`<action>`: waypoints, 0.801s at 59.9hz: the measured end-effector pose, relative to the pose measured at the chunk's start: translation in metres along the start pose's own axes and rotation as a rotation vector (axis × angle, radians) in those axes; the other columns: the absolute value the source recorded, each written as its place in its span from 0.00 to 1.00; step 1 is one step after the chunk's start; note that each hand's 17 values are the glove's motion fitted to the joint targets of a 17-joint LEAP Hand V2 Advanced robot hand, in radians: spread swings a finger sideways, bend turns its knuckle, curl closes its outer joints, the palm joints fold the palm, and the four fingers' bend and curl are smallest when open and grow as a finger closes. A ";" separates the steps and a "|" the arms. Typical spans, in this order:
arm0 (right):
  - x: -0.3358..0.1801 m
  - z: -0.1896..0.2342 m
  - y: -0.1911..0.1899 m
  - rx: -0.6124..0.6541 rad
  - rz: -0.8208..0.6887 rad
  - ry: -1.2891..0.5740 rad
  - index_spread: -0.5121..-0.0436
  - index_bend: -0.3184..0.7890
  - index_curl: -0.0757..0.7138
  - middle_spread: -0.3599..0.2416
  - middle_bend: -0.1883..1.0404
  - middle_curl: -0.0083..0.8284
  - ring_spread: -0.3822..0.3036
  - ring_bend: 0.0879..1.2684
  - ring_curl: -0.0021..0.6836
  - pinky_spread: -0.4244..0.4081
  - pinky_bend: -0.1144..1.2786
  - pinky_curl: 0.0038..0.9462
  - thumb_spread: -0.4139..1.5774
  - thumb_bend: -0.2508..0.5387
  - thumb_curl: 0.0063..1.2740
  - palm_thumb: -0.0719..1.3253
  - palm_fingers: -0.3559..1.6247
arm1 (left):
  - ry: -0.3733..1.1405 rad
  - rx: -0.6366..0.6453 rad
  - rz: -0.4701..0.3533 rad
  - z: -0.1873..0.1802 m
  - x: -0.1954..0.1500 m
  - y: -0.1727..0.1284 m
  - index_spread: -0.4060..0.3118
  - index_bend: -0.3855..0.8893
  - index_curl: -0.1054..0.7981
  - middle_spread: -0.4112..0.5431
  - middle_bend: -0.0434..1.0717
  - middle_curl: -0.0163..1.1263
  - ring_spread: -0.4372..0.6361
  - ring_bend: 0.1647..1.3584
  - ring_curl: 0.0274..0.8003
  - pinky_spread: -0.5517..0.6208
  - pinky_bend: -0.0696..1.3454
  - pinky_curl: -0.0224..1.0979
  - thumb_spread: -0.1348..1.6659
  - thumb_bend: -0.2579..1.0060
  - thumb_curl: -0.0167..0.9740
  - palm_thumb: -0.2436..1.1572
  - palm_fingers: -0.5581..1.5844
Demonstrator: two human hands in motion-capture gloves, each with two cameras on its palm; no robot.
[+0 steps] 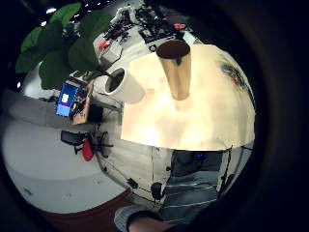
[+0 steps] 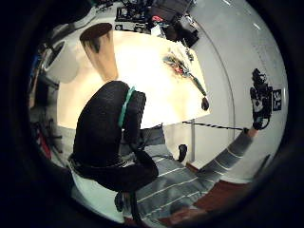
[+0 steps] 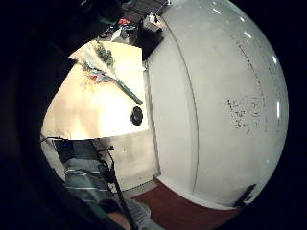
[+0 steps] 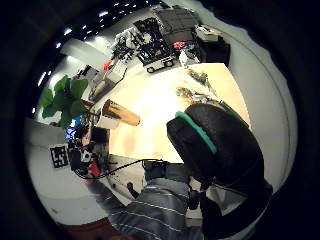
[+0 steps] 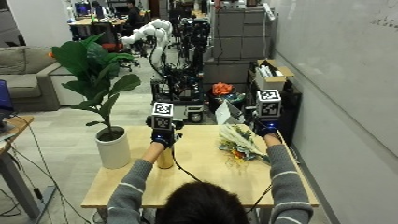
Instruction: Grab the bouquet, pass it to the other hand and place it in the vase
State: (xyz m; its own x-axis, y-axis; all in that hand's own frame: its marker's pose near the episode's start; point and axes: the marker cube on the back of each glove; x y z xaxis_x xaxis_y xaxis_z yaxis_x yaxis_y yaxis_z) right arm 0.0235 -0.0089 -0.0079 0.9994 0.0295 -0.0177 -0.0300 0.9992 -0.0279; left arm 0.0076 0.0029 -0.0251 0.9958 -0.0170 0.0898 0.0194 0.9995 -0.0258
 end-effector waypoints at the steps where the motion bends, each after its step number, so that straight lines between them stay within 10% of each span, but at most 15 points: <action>1: -0.001 -0.003 0.004 -0.005 0.008 -0.001 0.27 0.39 0.31 0.56 0.32 0.37 0.67 0.37 0.42 0.79 0.46 0.33 0.84 0.45 0.13 0.37 0.33 | 0.001 -0.005 0.000 -0.001 0.001 -0.002 0.38 0.46 0.53 0.50 0.19 0.29 0.62 0.17 0.28 0.77 0.18 0.23 0.71 0.19 0.28 0.37 0.48; 48: 0.019 0.006 -0.014 -0.030 0.050 -0.035 0.26 0.39 0.34 0.56 0.31 0.42 0.66 0.37 0.46 0.80 0.46 0.37 0.85 0.30 0.16 0.40 0.32 | 0.075 -0.053 0.064 -0.025 0.064 -0.030 0.41 0.41 0.55 0.50 0.20 0.32 0.63 0.18 0.34 0.75 0.19 0.28 0.72 0.19 0.31 0.37 0.46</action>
State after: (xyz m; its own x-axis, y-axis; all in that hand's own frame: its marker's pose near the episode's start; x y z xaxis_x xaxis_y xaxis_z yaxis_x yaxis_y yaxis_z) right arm 0.0434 -0.0224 -0.0018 0.9966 0.0811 0.0149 -0.0801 0.9951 -0.0577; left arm 0.0734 -0.0290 -0.0430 0.9990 0.0425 0.0114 -0.0414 0.9958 -0.0817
